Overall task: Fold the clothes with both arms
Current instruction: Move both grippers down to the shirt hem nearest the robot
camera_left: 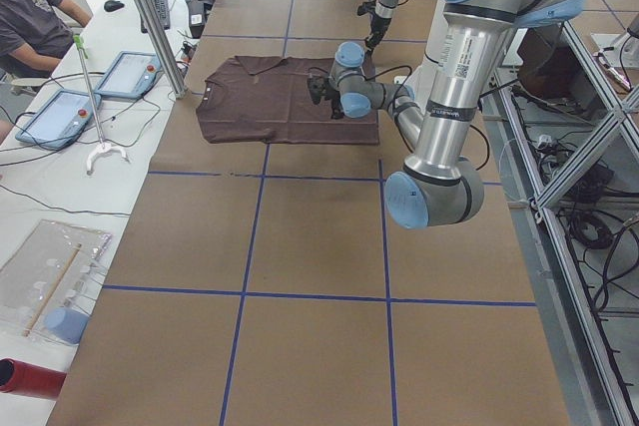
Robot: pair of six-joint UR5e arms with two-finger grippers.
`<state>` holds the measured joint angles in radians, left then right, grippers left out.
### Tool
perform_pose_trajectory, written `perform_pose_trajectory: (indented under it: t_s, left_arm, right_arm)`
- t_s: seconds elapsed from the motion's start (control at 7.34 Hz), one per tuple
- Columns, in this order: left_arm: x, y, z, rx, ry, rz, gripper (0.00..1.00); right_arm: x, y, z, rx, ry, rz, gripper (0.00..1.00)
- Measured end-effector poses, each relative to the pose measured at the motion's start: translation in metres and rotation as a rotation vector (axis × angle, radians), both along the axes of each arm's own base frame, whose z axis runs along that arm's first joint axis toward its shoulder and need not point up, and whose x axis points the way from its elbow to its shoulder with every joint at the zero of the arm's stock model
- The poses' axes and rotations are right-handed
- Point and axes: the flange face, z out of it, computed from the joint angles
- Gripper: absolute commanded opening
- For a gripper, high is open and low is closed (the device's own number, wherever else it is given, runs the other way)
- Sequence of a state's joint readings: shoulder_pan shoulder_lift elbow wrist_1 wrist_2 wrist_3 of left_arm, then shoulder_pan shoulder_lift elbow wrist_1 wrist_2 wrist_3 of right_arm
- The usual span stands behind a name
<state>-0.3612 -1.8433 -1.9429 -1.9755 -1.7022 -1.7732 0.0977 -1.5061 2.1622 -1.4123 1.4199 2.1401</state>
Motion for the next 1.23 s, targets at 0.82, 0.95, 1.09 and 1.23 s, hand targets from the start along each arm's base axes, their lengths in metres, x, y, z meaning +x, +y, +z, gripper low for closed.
perform_pose_trajectory:
  t_s: [0.82, 0.95, 1.09, 1.23]
  left_arm:
    - [0.016, 0.097, 0.042, -0.077, -0.226, 0.058, 0.68]
    - [0.016, 0.098, 0.044, -0.078, -0.23, 0.06, 0.6]
    - [0.017, 0.099, 0.046, -0.078, -0.233, 0.061, 0.59]
    - [0.017, 0.099, 0.047, -0.078, -0.237, 0.062, 0.57]
  right_arm:
    - [0.0, 0.0, 0.002, -0.001, 0.005, 0.0, 0.0]
    - [0.001, 0.0, 0.003, -0.001, 0.006, 0.001, 0.0]
    - [0.001, 0.0, 0.003, -0.001, 0.006, 0.002, 0.0]
    - [0.001, 0.0, 0.003, -0.001, 0.007, 0.002, 0.0]
